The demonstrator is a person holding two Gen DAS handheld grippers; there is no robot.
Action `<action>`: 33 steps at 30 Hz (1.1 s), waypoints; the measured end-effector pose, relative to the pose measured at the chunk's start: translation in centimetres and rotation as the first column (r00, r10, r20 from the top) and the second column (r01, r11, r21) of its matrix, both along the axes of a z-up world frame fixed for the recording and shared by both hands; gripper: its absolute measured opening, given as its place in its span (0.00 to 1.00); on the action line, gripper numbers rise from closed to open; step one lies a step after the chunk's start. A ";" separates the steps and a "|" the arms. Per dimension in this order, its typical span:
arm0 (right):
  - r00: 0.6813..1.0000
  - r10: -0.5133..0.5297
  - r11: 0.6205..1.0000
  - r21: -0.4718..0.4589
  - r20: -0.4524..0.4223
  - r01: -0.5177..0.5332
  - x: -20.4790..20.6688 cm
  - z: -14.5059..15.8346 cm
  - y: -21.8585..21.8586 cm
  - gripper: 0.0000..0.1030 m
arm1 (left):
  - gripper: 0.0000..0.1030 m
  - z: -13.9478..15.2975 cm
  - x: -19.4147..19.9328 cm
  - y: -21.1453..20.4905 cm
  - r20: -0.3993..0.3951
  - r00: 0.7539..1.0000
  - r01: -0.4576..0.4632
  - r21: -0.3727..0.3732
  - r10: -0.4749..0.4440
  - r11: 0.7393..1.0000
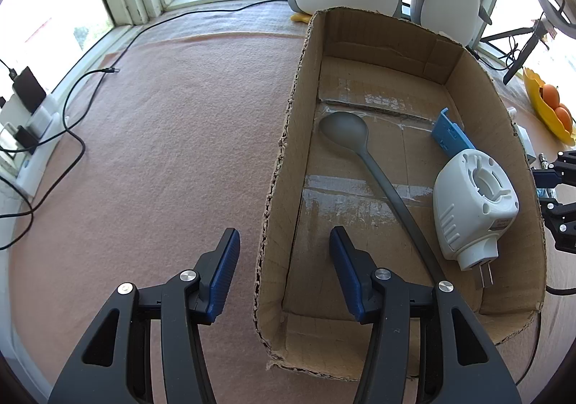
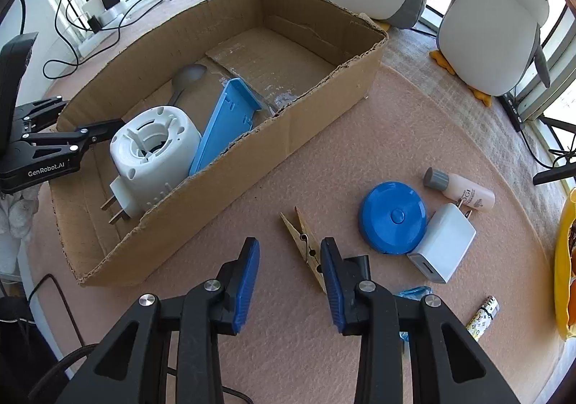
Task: Organize rigid objects
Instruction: 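Move the right tool to the wooden clothespin and grasp it, then carry the wooden clothespin into the box and release it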
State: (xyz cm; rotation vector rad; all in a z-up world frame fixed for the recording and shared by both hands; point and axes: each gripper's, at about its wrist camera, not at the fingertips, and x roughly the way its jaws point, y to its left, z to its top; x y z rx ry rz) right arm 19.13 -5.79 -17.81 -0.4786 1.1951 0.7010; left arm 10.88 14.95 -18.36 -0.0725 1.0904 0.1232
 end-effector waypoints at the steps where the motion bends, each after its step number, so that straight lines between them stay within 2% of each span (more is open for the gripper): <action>1: 1.000 -0.001 1.000 -0.002 -0.003 0.001 0.2 -0.2 0.0 0.31 | 0.51 0.0 0.0 0.0 0.000 1.000 0.000 0.000 0.000 1.000; 12: 1.000 -0.013 1.000 -0.020 -0.008 0.013 1.6 -0.9 0.5 0.25 | 0.51 0.0 0.0 0.0 0.000 1.000 -0.001 -0.001 0.001 1.000; 14: 1.000 -0.008 0.999 -0.033 -0.019 0.007 1.7 -1.3 0.7 0.19 | 0.51 0.0 -0.1 0.0 0.000 1.000 -0.001 -0.001 0.001 1.000; 23: 0.999 -0.042 0.999 -0.019 -0.026 0.042 1.3 -1.5 0.7 0.11 | 0.51 0.0 -0.1 -0.1 0.000 1.000 -0.003 -0.001 0.003 1.000; 33: 0.992 -0.122 0.992 0.005 0.040 0.122 -1.1 1.6 0.7 0.11 | 0.51 0.0 -0.1 -0.1 -0.001 1.000 -0.002 -0.001 0.002 1.000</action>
